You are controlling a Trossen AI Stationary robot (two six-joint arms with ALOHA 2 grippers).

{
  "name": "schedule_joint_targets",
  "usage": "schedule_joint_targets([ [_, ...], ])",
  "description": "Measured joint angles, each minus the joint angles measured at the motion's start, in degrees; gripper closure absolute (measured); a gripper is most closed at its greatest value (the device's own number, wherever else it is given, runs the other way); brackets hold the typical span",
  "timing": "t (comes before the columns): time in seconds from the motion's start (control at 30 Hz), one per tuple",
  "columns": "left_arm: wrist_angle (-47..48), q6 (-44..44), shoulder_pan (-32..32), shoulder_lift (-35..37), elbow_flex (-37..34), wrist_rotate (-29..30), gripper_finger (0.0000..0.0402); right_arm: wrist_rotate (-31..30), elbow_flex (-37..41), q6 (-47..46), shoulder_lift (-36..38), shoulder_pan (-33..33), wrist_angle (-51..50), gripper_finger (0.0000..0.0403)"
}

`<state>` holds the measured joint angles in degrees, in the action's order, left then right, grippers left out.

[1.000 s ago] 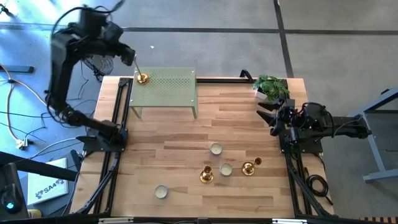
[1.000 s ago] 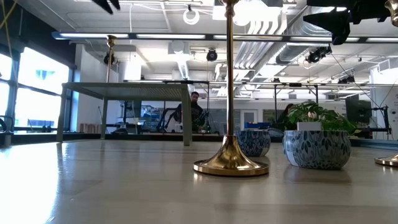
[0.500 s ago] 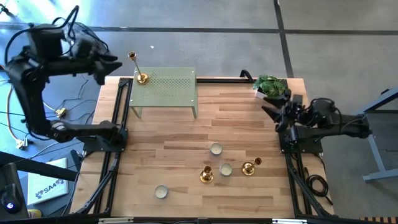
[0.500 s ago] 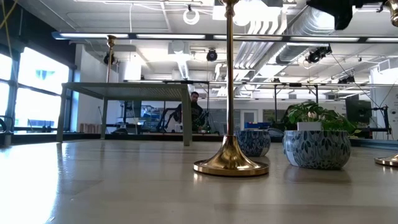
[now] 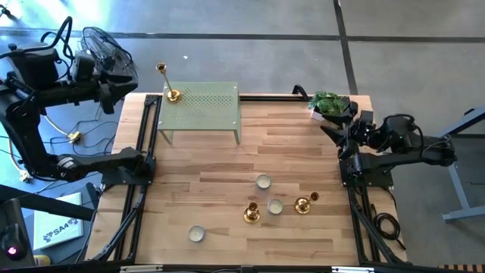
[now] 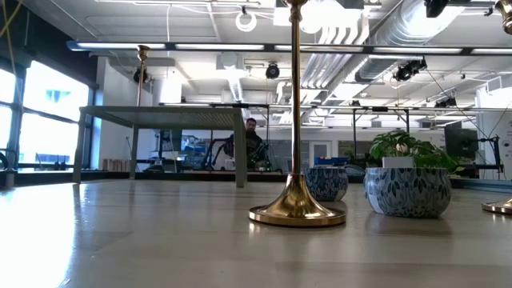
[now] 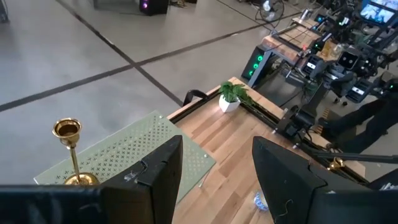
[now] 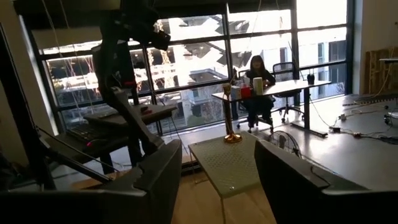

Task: Pick & Place candle stick holders
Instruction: Put the top right blue patterned round candle on the shelf

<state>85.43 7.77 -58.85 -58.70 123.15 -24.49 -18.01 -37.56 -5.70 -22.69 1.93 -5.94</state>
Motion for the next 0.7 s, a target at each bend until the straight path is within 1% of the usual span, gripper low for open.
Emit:
schedule_joint_targets([
  [0.1, 0.00, 0.07, 0.00, -0.07, 0.00, 0.00, 0.0211, 1.57, 0.00, -1.48, 0.11, 0.00, 0.08, 0.0206],
  [0.23, 0.03, 0.07, 0.00, -0.04, 0.00, -0.36, 0.0211, 4.87, 0.00, 0.04, 0.11, 0.00, 0.89, 0.0206],
  [0.37, 1.42, 0.07, 0.00, 0.00, 0.00, -0.48, 0.0211, 6.37, 0.00, 0.18, 0.11, 0.00, 1.45, 0.0197],
  [0.47, 3.13, 0.05, 0.00, 0.00, -0.02, -0.42, 0.0211, 7.08, 0.00, 0.18, 0.11, 0.00, 1.41, 0.0174],
  [0.7, 3.45, 0.06, 0.00, -0.02, -0.02, -0.42, 0.0211, 7.03, 0.00, -1.04, 0.11, 0.00, 0.73, 0.0099],
])
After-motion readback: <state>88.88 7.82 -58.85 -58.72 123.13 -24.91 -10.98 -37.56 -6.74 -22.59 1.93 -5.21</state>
